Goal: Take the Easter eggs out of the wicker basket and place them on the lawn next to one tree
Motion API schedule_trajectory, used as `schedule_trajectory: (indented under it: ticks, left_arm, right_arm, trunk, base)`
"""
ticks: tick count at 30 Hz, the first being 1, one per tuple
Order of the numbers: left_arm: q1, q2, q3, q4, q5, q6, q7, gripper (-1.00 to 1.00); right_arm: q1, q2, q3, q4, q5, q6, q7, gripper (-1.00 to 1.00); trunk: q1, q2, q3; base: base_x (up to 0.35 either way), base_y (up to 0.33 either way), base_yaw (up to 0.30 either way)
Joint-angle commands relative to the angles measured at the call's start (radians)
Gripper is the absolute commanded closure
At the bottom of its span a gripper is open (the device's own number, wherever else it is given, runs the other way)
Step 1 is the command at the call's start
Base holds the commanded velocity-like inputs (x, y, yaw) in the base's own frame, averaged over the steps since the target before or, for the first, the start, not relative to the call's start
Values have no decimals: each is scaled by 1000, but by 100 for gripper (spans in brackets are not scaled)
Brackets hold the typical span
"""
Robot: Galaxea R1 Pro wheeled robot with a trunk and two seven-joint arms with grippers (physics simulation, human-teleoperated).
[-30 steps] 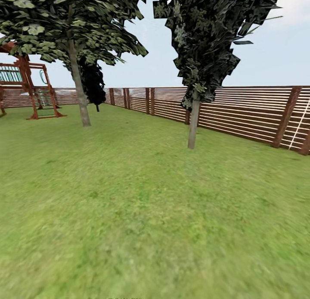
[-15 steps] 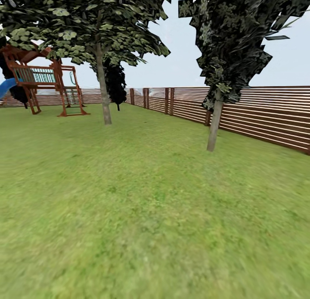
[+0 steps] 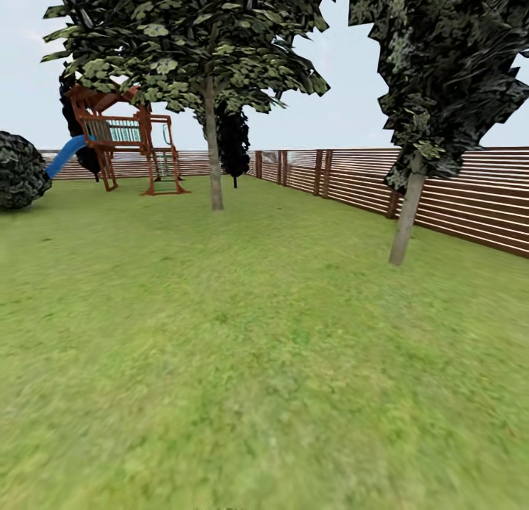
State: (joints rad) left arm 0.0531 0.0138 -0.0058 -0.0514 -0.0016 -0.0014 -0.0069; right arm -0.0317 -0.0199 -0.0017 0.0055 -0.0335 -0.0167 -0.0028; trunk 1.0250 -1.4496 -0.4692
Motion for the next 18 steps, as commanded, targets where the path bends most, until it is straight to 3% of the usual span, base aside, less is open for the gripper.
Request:
schedule_trajectory:
  ticks: [1, 18]
  left_arm:
    - [1, 0, 0, -2, 0, 0, -1, -100]
    - [1, 0, 0, -1, 0, 0, -1, -100]
  right_arm:
    - [-1, 0, 0, 1, -3, -2, 0, -100]
    - [-1, 0, 1, 2, -2, -2, 0, -100]
  trunk:
    - [0, 0, -1]
    - [0, 0, -1]
  base:
    - [0, 0, 297]
    - [0, 0, 297]
